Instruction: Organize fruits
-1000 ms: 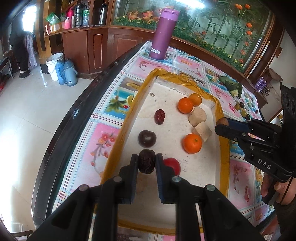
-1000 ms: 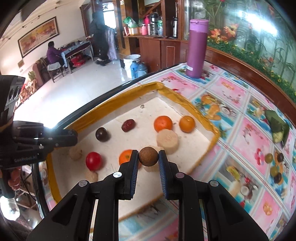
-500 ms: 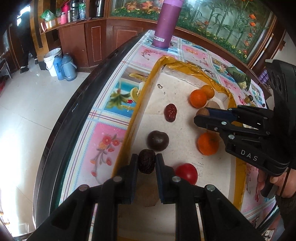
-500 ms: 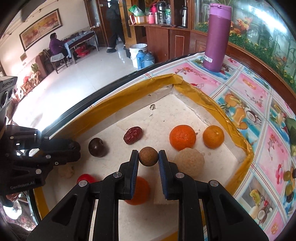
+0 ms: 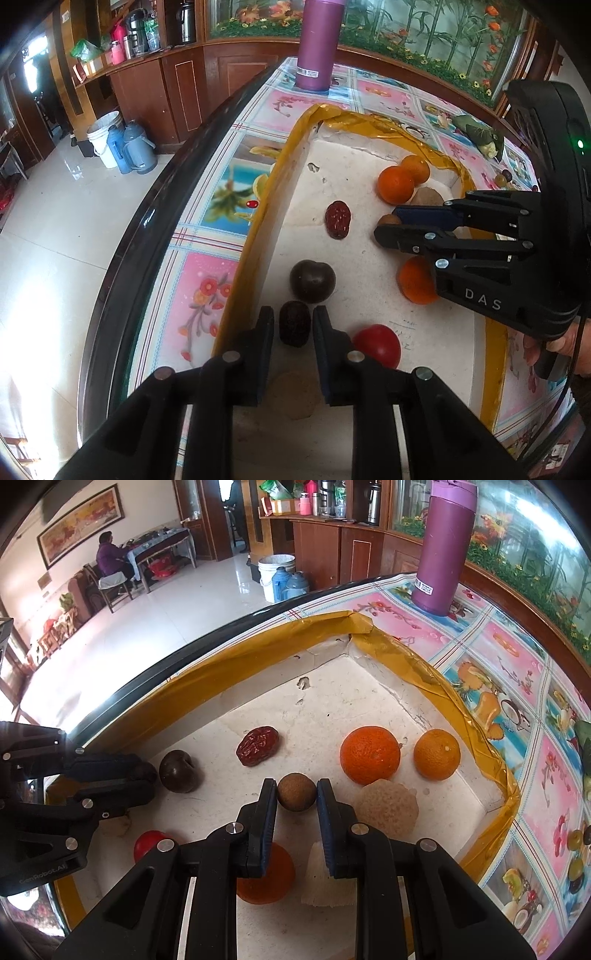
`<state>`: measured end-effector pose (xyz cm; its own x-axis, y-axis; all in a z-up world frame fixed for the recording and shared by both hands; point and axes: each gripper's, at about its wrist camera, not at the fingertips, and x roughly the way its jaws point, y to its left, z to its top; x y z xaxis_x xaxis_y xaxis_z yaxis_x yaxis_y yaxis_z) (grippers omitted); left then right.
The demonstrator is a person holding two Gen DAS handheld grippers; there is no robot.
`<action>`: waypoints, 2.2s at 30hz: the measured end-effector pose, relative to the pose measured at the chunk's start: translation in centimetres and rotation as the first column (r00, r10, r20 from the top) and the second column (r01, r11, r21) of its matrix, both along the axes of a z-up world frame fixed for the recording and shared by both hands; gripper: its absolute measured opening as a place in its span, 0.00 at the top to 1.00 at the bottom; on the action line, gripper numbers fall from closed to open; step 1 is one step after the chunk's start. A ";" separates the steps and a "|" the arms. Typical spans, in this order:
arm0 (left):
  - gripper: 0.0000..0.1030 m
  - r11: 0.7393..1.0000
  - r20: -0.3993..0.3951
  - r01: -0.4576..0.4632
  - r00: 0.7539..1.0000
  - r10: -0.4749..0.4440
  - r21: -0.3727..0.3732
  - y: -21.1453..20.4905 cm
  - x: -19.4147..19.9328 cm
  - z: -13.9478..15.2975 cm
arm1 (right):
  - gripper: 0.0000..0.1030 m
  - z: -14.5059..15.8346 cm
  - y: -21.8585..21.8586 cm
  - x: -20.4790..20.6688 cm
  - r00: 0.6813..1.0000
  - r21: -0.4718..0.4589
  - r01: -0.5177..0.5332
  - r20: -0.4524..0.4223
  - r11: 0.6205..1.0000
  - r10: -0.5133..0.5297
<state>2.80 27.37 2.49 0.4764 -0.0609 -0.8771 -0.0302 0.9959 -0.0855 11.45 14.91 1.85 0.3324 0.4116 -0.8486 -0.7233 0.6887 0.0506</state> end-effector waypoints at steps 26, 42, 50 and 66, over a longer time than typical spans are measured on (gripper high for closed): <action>0.25 0.997 0.191 -0.050 0.981 0.037 0.060 -2.0 -5.1 3.6 | 0.23 4.3 -6.5 -7.6 0.963 0.019 0.261 0.068 0.965 -0.261; 0.02 0.962 0.207 -0.249 0.953 0.222 0.114 -7.1 -12.3 4.0 | 0.03 5.5 -13.7 -16.3 0.907 0.043 0.397 0.132 0.917 -0.400; 0.01 0.985 0.162 -0.169 0.973 0.162 0.026 -7.1 -12.6 3.2 | 0.01 5.4 -14.9 -19.6 0.859 0.047 0.486 0.160 0.873 -0.487; 0.01 0.982 0.250 -0.145 0.962 0.110 0.123 -6.2 -13.8 3.8 | 0.01 4.4 -13.3 -21.9 0.815 0.013 0.565 0.144 0.825 -0.561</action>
<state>-10.96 21.21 6.27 0.6704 0.1284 -0.7308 -0.1533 0.9876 0.0329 -10.45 1.59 6.21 0.6110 0.0933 -0.7861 -0.2073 0.9772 -0.0451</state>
